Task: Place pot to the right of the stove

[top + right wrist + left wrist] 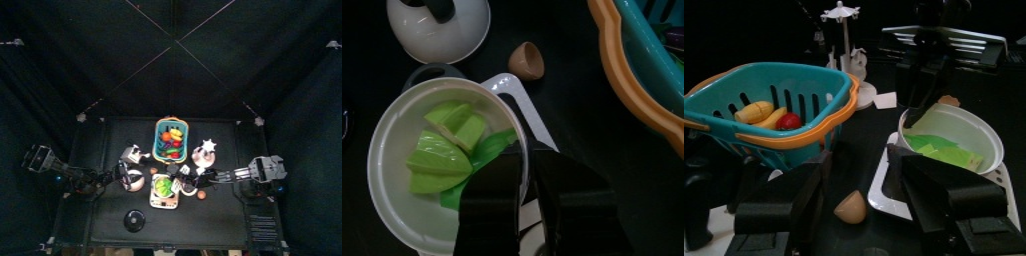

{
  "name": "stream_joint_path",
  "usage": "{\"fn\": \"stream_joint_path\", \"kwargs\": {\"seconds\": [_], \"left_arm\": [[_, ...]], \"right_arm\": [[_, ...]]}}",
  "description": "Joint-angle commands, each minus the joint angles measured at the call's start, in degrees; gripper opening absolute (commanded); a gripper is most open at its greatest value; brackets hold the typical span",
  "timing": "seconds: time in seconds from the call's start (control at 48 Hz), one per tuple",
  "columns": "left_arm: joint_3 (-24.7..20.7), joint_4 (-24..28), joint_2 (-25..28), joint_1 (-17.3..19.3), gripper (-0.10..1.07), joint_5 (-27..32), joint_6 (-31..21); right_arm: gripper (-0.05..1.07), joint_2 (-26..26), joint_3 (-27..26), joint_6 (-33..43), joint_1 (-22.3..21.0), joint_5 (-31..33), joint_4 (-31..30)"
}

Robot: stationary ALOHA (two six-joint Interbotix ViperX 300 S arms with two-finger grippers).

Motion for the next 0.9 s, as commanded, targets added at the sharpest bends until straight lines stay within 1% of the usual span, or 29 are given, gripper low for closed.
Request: {"fn": "stream_joint_path", "kwargs": {"seconds": [0.0, 0.083, 0.25, 0.375, 0.458, 0.542, 0.625, 0.75, 0.875], "left_arm": [[-1.23, 0.09, -0.09, 0.00, 0.86, -0.18, 0.00], [-1.23, 0.09, -0.09, 0.00, 0.86, 0.00, 0.00], [-1.23, 0.09, -0.09, 0.00, 0.86, 0.00, 0.00], [-1.32, 0.09, -0.09, 0.00, 0.86, 0.00, 0.00], [-1.41, 0.09, -0.09, 0.00, 0.86, 0.00, 0.00], [-1.41, 0.09, -0.09, -0.09, 0.86, 0.00, 0.00], [-1.41, 0.09, -0.09, 0.00, 0.86, 0.00, 0.00], [-1.49, 0.09, -0.09, 0.00, 0.86, 0.00, 0.00], [-1.41, 0.18, -0.09, 0.00, 0.86, 0.18, 0.00]], "right_arm": [[0.47, -3.25, -0.53, -0.18, -0.09, 0.09, 0.00], [0.47, -4.83, 0.44, -0.18, 0.44, 0.09, 0.00], [0.47, -9.76, 4.39, 0.00, 3.96, 0.09, 0.44], [0.47, -12.57, 8.00, -0.09, 8.35, 0.09, 2.02], [0.47, -13.89, 10.63, -0.09, 12.30, 0.09, 3.08], [0.47, -14.41, 12.66, 0.00, 16.00, 0.09, 4.48], [0.47, -14.33, 13.97, -0.09, 18.72, 0.09, 6.42], [0.47, -13.54, 15.03, 0.00, 20.74, 0.09, 8.88], [0.47, -12.30, 15.91, 0.00, 21.18, 0.09, 9.23]]}}
